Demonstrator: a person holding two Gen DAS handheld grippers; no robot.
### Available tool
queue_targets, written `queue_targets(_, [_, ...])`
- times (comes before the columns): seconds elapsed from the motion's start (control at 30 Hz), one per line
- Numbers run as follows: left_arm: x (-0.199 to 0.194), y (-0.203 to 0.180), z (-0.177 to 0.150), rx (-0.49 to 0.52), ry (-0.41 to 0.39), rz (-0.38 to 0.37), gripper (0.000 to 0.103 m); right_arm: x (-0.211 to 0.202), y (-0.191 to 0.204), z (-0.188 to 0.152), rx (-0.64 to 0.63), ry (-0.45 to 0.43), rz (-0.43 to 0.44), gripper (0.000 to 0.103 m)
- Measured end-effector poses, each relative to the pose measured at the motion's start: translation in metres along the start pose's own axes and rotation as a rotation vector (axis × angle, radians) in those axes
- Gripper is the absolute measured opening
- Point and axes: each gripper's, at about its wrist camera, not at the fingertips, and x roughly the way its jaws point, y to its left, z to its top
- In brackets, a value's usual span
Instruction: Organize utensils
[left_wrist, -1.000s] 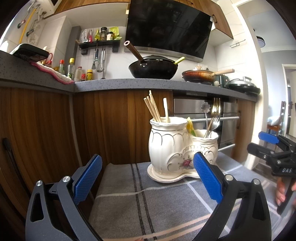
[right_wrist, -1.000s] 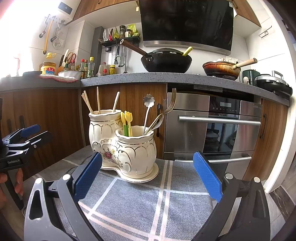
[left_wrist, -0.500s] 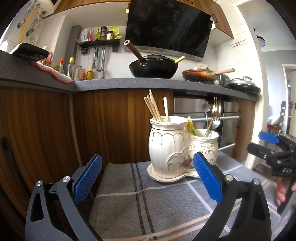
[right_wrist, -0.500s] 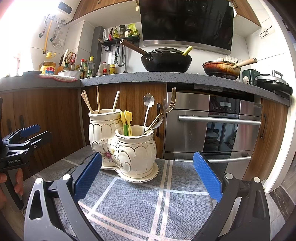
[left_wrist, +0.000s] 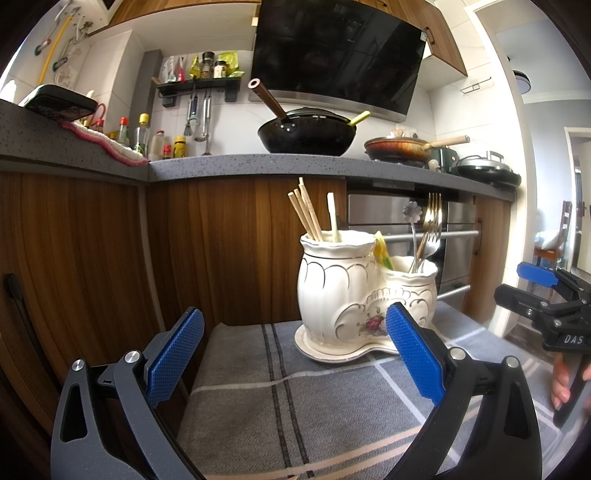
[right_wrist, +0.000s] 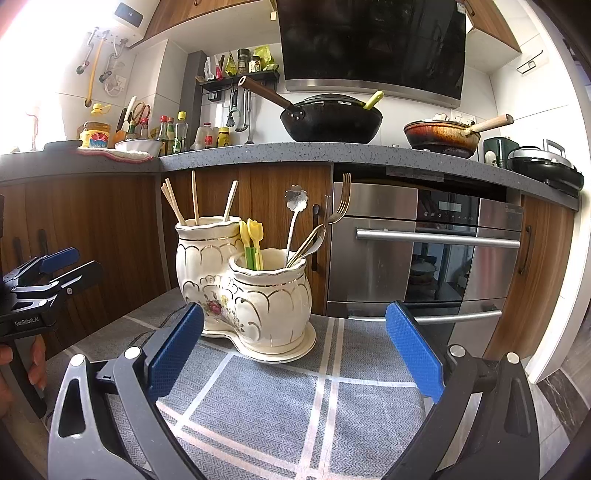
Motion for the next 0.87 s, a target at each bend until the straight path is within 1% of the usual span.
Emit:
queue_targets(0.6, [0.0012,0.0016,-0.0012,-0.002,0.001,0.009,0.098,-0.0001,-0.0009,-0.0007,0.001,0.002,-0.001,0.097])
queue_targets(0.87, [0.0087,0.0042,-0.0031,-0.016,0.052,0.037,0.098,0.0001,-0.0011,-0.0003,0.001,0.003,0.000,0.097])
